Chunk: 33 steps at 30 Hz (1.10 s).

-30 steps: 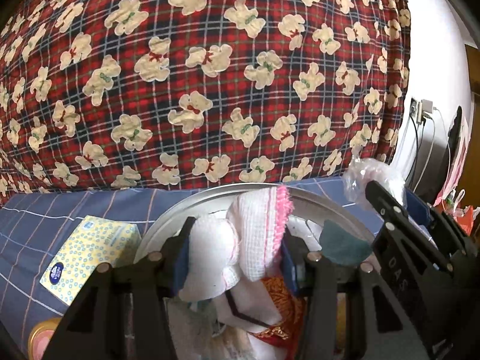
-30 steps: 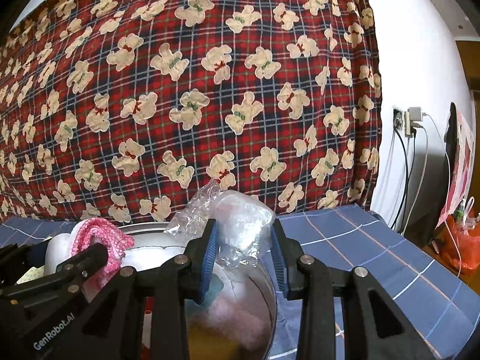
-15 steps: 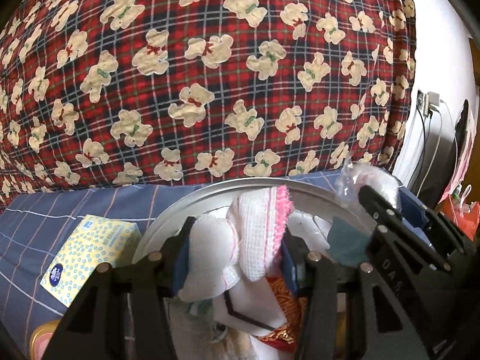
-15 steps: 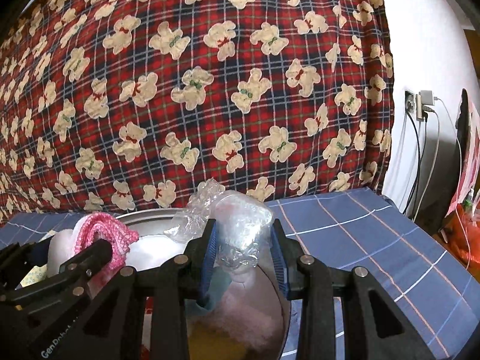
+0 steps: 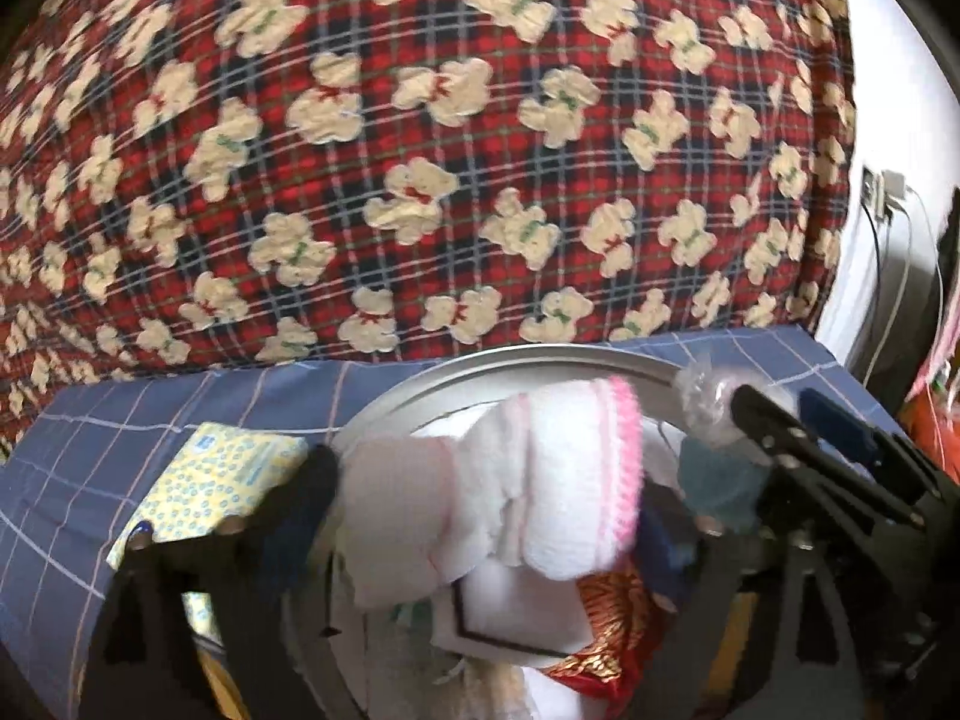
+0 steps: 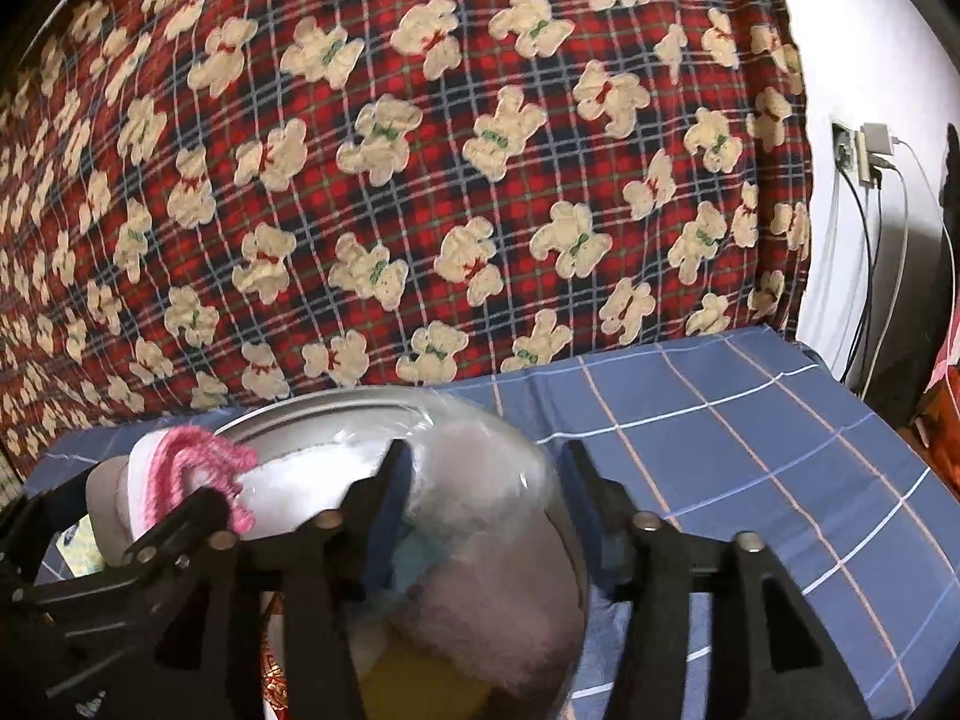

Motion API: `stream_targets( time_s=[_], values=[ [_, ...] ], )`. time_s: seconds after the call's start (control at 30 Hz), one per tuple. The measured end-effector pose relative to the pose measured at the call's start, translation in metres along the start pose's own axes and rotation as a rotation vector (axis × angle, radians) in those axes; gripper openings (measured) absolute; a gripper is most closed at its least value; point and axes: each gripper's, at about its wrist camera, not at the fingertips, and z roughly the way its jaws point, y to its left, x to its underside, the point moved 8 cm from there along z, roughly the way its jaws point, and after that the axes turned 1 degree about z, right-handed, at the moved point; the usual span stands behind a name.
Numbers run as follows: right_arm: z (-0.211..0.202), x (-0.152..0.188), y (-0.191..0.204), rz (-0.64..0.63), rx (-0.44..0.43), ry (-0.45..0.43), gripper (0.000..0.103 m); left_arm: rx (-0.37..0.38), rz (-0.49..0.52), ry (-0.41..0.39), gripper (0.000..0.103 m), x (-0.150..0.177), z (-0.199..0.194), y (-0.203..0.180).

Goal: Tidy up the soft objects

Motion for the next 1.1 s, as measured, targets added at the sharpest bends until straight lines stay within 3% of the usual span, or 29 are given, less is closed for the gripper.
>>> stream_targets(
  time_s=[0.07,0.17,0.27,0.47,0.57,0.67,0.9,1.1],
  values=[
    [-0.006,-0.003,-0.003,0.029,-0.025,-0.032,0.078,-0.009,-0.032,-0.017,0.103,0.001,-0.005,0.008],
    [-0.014,-0.005,-0.002,0.086,-0.109,-0.066,0.079,0.02,-0.063,-0.055,0.103,-0.001,-0.016,0.013],
    [-0.022,-0.007,-0.003,0.106,-0.125,-0.106,0.079,0.026,-0.045,-0.094,0.103,-0.002,-0.028,0.013],
    [-0.059,-0.013,-0.003,0.088,-0.057,-0.281,0.08,0.008,-0.042,-0.164,0.103,0.006,-0.044,0.022],
    [-0.075,-0.013,-0.003,0.096,-0.016,-0.349,0.09,-0.024,-0.018,-0.209,0.103,0.008,-0.05,0.026],
    [-0.087,-0.013,-0.003,0.091,0.019,-0.408,0.09,-0.066,0.011,-0.235,0.103,0.013,-0.054,0.028],
    [-0.108,-0.006,-0.005,0.045,0.085,-0.465,0.09,-0.072,0.052,-0.296,0.103,0.019,-0.066,0.025],
    [-0.123,0.003,0.01,-0.043,0.111,-0.475,0.091,-0.068,0.054,-0.282,0.103,0.027,-0.07,0.025]
  ],
)
